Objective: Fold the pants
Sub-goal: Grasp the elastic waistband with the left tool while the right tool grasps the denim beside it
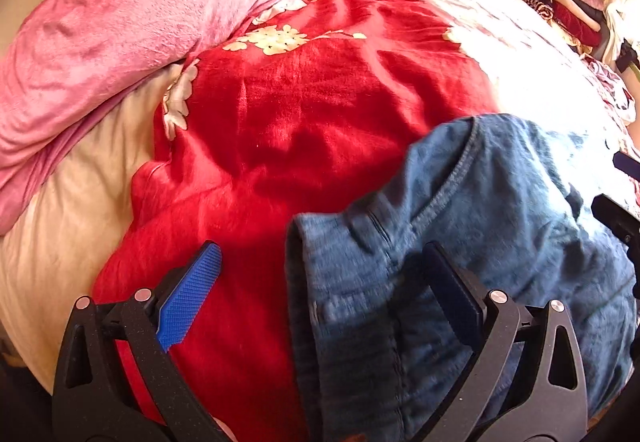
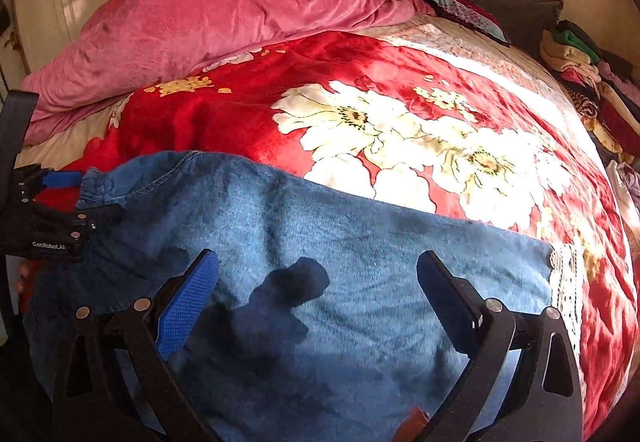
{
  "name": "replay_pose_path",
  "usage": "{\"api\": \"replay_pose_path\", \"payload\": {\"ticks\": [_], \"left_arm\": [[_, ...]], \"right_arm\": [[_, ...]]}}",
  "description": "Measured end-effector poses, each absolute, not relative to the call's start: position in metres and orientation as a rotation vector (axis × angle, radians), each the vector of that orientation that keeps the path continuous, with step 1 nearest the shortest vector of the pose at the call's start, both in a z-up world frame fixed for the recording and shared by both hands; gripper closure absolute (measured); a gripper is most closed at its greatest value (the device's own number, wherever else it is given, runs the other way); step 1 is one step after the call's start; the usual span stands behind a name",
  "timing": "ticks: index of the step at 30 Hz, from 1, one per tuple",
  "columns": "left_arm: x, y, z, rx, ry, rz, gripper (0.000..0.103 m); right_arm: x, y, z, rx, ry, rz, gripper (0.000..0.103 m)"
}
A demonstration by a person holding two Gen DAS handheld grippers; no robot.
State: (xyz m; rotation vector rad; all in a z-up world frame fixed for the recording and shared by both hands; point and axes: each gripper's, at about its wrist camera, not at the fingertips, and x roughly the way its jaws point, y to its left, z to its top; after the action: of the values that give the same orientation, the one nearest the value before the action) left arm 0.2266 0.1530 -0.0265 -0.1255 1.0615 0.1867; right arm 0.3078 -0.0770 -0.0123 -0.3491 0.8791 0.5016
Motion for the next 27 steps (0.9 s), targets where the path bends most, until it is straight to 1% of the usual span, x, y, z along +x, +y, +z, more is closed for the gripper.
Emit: {"api": "replay_pose_path", "payload": {"ticks": [4, 5, 6, 7, 8, 10, 13, 16, 17, 19, 20, 21, 22, 23, 24, 27], "left_arm": [[0.232, 0.158, -0.029, -0.156, 1.045, 0.157, 0.009], [0.232, 0.157, -0.028, -0.147, 1.035, 0.144, 0.011], [0.234, 0.157, -0.027, -0.134, 1.025, 0.136, 0.016], [0.235, 0.156, -0.026, -0.134, 1.021, 0.124, 0.031], [0.234, 0.156, -0.025, -0.155, 1.017, 0.091, 0.053], [0.232, 0.155, -0.020, -0.173, 0.993, 0.058, 0.068], [0.223, 0.151, -0.012, -0.145, 0.952, 0.049, 0.073], [0.213, 0.150, 0.000, -0.144, 0.906, 0.035, 0.075], [0.213, 0.149, 0.003, -0.146, 0.894, 0.031, 0.075], [0.206, 0.148, 0.011, -0.155, 0.866, 0.022, 0.075], [0.202, 0.147, 0.016, -0.156, 0.848, 0.016, 0.075], [0.203, 0.146, 0.019, -0.155, 0.840, 0.013, 0.075], [0.200, 0.145, 0.022, -0.157, 0.829, 0.008, 0.075], [0.202, 0.144, 0.023, -0.155, 0.826, 0.005, 0.075], [0.201, 0.144, 0.024, -0.147, 0.824, 0.003, 0.075], [0.196, 0.142, 0.024, -0.125, 0.817, 0.020, 0.075]], "right_arm": [[0.328, -0.066, -0.019, -0.379, 0.895, 0.558, 0.004], [0.333, -0.064, -0.021, -0.383, 0.897, 0.566, 0.004], [0.338, -0.061, -0.024, -0.397, 0.898, 0.572, 0.004], [0.343, -0.058, -0.026, -0.408, 0.897, 0.578, 0.004], [0.347, -0.056, -0.030, -0.423, 0.901, 0.580, 0.004], [0.353, -0.053, -0.035, -0.455, 0.906, 0.577, 0.004], [0.359, -0.049, -0.037, -0.469, 0.909, 0.602, 0.004], [0.359, -0.039, -0.037, -0.519, 0.880, 0.638, 0.005], [0.358, -0.034, -0.037, -0.544, 0.872, 0.656, 0.006], [0.354, -0.024, -0.039, -0.594, 0.861, 0.692, 0.010], [0.352, -0.019, -0.042, -0.623, 0.858, 0.705, 0.022], [0.351, -0.015, -0.045, -0.641, 0.862, 0.720, 0.030], [0.348, -0.012, -0.047, -0.651, 0.866, 0.737, 0.035], [0.345, -0.010, -0.047, -0.651, 0.870, 0.765, 0.052], [0.342, -0.009, -0.046, -0.636, 0.881, 0.800, 0.072], [0.328, -0.014, -0.036, -0.607, 0.857, 0.807, 0.094]]}}
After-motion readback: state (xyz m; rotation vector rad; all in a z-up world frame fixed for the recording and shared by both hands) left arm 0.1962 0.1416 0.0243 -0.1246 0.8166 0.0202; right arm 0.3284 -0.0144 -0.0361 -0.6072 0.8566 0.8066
